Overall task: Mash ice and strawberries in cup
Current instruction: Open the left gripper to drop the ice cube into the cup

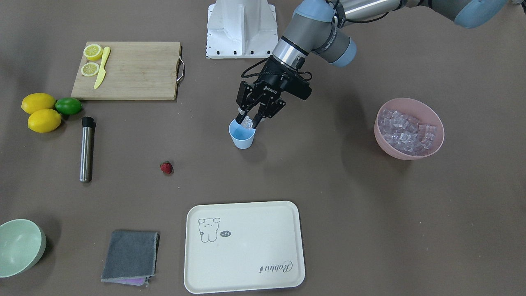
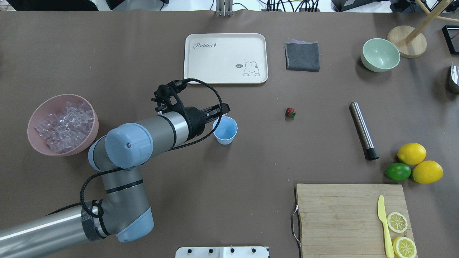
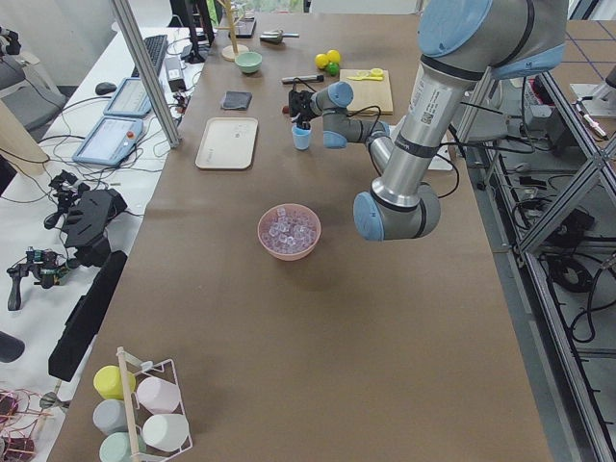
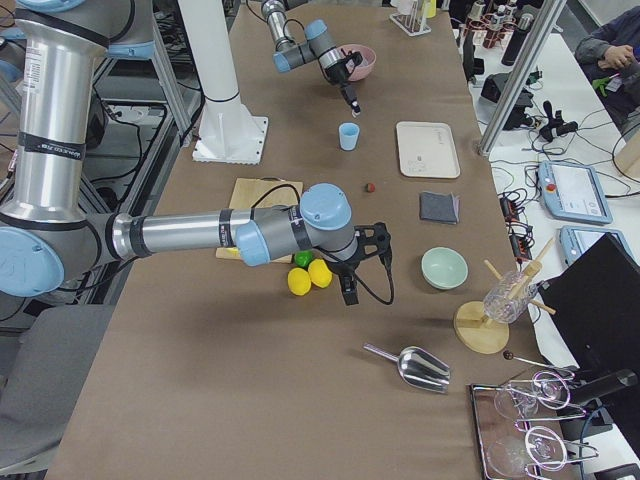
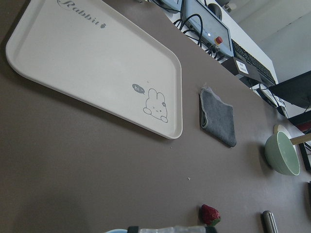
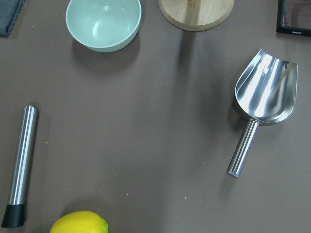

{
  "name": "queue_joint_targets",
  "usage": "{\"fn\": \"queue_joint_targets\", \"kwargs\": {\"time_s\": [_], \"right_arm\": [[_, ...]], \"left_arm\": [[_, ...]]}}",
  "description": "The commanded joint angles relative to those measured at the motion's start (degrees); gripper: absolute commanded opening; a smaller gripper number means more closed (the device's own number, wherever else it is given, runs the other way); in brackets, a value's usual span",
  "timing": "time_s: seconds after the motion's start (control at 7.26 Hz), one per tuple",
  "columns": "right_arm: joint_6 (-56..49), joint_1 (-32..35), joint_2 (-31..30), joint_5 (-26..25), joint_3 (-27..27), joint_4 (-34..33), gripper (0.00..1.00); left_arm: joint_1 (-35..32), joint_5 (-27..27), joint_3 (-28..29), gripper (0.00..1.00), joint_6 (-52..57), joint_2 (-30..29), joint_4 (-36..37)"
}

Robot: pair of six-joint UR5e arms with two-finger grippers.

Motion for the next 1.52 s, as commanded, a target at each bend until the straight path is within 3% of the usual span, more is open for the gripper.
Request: {"fn": "queue_joint_targets", "kwargs": {"time_s": [0.0, 0.14, 0.28, 0.41, 1.1, 1.24, 1.38], "right_arm": [[0.0, 0.0, -0.1, 0.1, 0.0, 0.4, 1.0], [0.0, 0.1, -0.2, 0.1, 0.0, 0.5, 1.0], [0.0, 0.0, -0.1, 0.1, 0.0, 0.5, 1.0], [0.1, 0.0, -0.1, 0.1, 0.0, 0.5, 1.0], [0.7, 0.0, 0.1, 0.2, 0.0, 0.5, 1.0], [0.6, 0.0, 0.1, 0.2, 0.0, 0.6, 1.0], [0.6, 0.0, 0.1, 0.3, 0.0, 0.5, 1.0]], "left_arm": [[0.7, 0.6, 0.8, 0.0, 0.0, 0.0, 0.0], [0.7, 0.6, 0.7, 0.44, 0.0, 0.0, -0.1], [0.8, 0.6, 0.6, 0.77, 0.1, 0.0, -0.1], [0.7, 0.6, 0.6, 0.88, 0.1, 0.0, -0.1], [0.6, 0.4, -1.0, 0.97, 0.3, 0.6, 0.0], [-0.1, -2.6, -2.6, 0.97, 4.5, 2.3, 1.4], [-3.3, -11.4, -8.5, 0.98, 10.9, 3.8, 12.0]]}}
